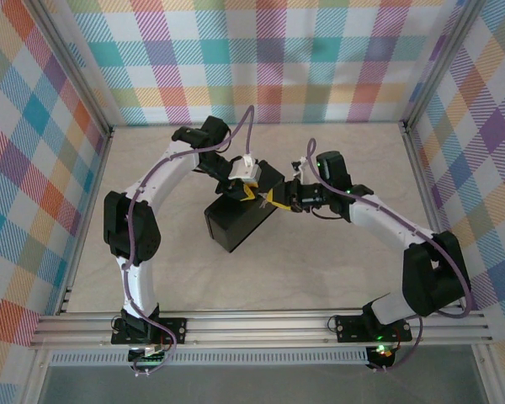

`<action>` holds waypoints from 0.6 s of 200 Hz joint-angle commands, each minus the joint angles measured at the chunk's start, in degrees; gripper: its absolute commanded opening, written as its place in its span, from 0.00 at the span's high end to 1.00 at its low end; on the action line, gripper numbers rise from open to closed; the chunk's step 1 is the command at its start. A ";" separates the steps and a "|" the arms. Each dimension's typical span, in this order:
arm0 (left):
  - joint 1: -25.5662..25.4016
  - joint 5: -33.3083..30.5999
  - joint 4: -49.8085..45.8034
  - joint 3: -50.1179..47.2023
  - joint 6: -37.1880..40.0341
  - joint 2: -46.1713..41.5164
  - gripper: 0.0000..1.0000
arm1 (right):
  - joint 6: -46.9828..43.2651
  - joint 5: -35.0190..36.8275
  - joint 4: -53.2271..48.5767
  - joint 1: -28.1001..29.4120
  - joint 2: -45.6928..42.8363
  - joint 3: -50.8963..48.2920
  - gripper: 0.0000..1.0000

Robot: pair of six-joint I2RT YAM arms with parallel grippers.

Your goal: Unlock the padlock with the key

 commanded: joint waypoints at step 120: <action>-0.34 -0.09 -3.05 -0.93 1.77 1.70 0.80 | 3.42 -1.20 8.05 -0.28 3.79 0.94 0.79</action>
